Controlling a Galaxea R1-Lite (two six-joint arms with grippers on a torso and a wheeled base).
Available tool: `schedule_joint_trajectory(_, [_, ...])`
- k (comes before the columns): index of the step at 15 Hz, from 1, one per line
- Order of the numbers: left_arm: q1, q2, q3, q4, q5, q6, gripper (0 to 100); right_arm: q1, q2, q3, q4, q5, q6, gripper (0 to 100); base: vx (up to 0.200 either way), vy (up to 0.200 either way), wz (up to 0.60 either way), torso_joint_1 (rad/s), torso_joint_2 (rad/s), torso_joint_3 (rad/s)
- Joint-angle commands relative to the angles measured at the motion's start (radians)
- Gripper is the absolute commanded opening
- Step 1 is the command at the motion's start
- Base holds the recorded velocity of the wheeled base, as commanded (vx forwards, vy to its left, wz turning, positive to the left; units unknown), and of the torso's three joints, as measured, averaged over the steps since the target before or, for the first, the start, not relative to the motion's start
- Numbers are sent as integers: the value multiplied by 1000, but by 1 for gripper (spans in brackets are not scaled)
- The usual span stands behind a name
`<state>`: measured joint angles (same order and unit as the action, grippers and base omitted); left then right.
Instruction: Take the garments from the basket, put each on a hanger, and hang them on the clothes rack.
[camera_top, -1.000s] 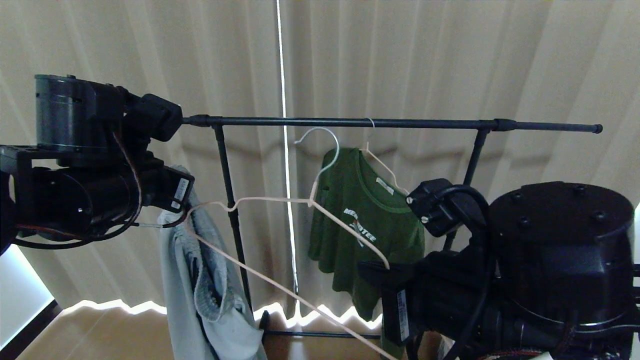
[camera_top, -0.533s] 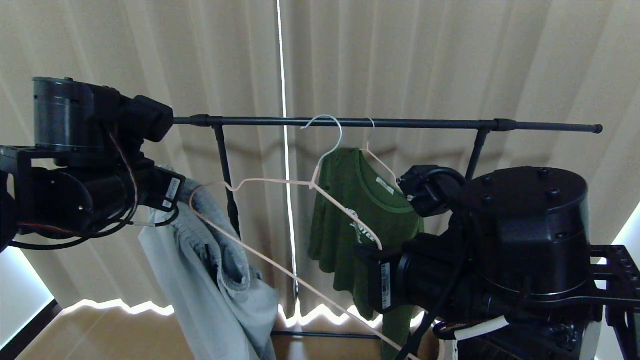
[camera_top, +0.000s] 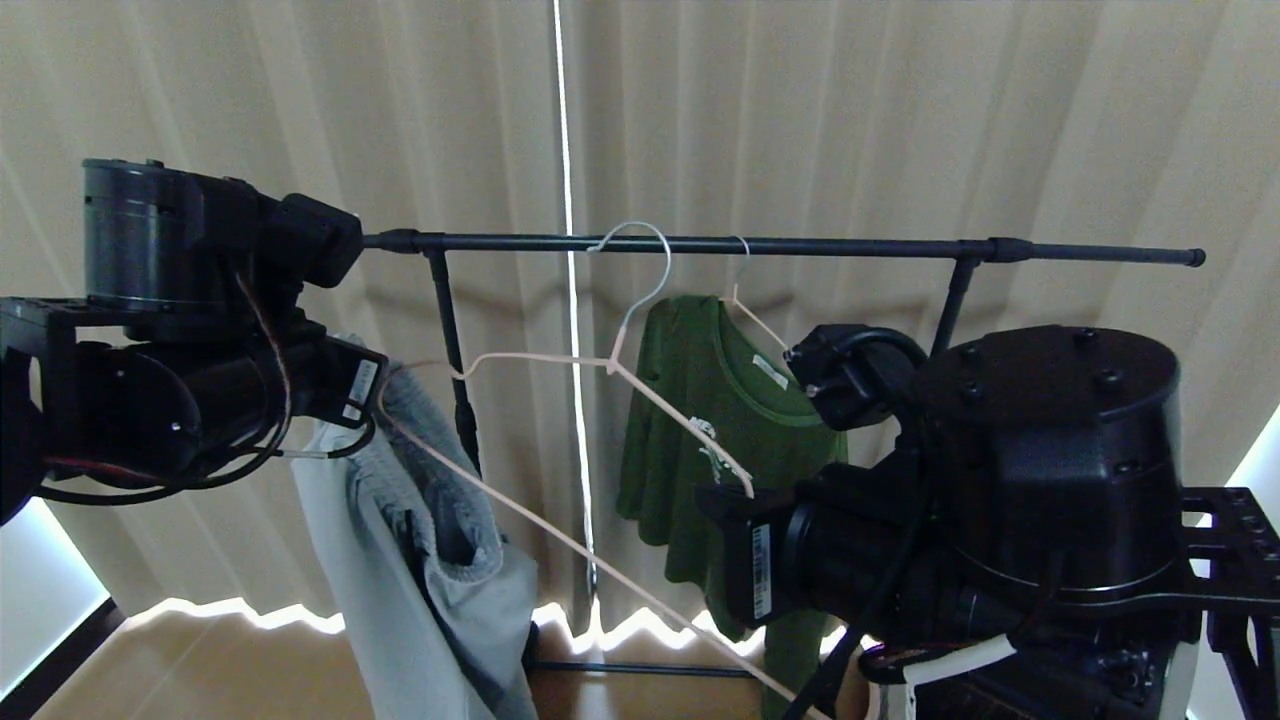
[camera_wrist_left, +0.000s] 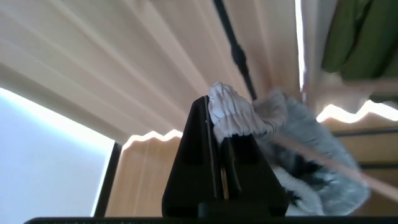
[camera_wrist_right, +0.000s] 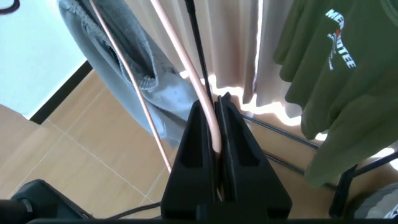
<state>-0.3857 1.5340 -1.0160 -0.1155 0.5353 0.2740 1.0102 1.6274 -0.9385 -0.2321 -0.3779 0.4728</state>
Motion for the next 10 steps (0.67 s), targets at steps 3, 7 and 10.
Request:
schedule_joint_trajectory(3, [-21, -6, -15, 4, 0, -7, 0, 13, 40, -22, -3, 2, 9, 0, 0, 0, 0, 0, 0, 0])
schedule_joint_trajectory(7, [-47, -22, -15, 5, 0, -15, 0, 8, 100, -82, -3, 4, 32, 0, 0, 0, 0, 0, 0, 0])
schedule_joint_trajectory(10, [-93, -75, -16, 10, 2, -15, 0, 2, 146, -115, -3, 5, 35, 0, 0, 0, 0, 0, 0, 0])
